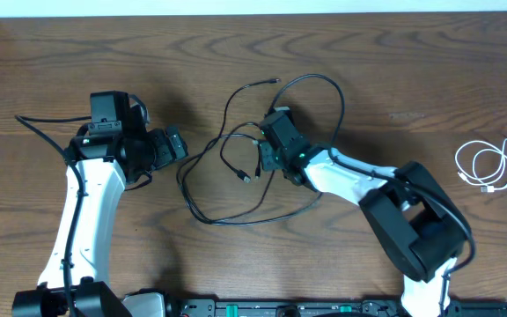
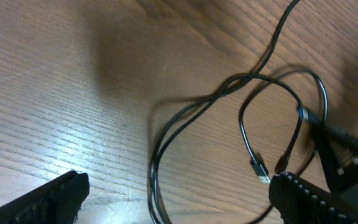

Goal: Untangle cables
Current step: 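Grasp a black cable strand near its plug with the right gripper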

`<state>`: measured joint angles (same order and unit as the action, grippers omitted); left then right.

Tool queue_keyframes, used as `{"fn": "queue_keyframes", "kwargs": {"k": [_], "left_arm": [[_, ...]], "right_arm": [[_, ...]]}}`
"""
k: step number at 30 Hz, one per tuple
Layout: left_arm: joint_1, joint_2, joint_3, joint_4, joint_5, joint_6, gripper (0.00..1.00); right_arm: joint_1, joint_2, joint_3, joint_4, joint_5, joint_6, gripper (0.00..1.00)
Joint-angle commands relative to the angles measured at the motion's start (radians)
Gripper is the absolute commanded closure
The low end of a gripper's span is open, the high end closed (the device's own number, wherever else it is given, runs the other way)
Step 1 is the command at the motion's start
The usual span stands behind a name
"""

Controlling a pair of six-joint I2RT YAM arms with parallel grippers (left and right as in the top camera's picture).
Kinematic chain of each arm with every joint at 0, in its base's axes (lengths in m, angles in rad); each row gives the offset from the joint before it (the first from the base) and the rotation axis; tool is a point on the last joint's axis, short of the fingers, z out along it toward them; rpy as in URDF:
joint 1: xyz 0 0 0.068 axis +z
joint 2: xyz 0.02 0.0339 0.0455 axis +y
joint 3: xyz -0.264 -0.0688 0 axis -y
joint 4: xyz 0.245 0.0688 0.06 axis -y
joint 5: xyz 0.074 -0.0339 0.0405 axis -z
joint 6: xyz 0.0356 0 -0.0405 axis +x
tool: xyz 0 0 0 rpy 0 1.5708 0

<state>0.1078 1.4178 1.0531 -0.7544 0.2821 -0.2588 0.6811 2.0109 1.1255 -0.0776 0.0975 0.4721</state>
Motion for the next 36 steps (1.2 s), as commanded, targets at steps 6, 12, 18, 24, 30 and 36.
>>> {"fn": "queue_keyframes", "kwargs": {"k": [6, 12, 18, 24, 30, 36], "left_arm": [[0.002, 0.006, -0.003, -0.003, -0.007, -0.002, 0.02], [0.002, 0.006, -0.003, -0.003, -0.007, -0.002, 0.02], [0.002, 0.006, -0.003, -0.003, -0.007, -0.002, 0.02], [0.002, 0.006, -0.003, -0.003, -0.007, -0.002, 0.02], [0.002, 0.006, -0.003, -0.003, -0.007, -0.002, 0.02], [0.002, 0.006, -0.003, -0.003, -0.007, -0.002, 0.02]], "right_arm": [[0.008, 0.185, -0.021, 0.091, -0.148, 0.010, 0.85], [0.005, 0.180, -0.013, 0.148, -0.150, -0.107, 0.79], [-0.015, 0.070, 0.171, -0.042, -0.225, -0.239, 0.60], [-0.004, -0.076, 0.289, -0.271, -0.326, -0.261, 0.18], [0.040, -0.084, 0.275, -0.361, -0.345, -0.261, 0.01], [0.134, -0.004, 0.262, -0.355, -0.378, -0.261, 0.01]]}}
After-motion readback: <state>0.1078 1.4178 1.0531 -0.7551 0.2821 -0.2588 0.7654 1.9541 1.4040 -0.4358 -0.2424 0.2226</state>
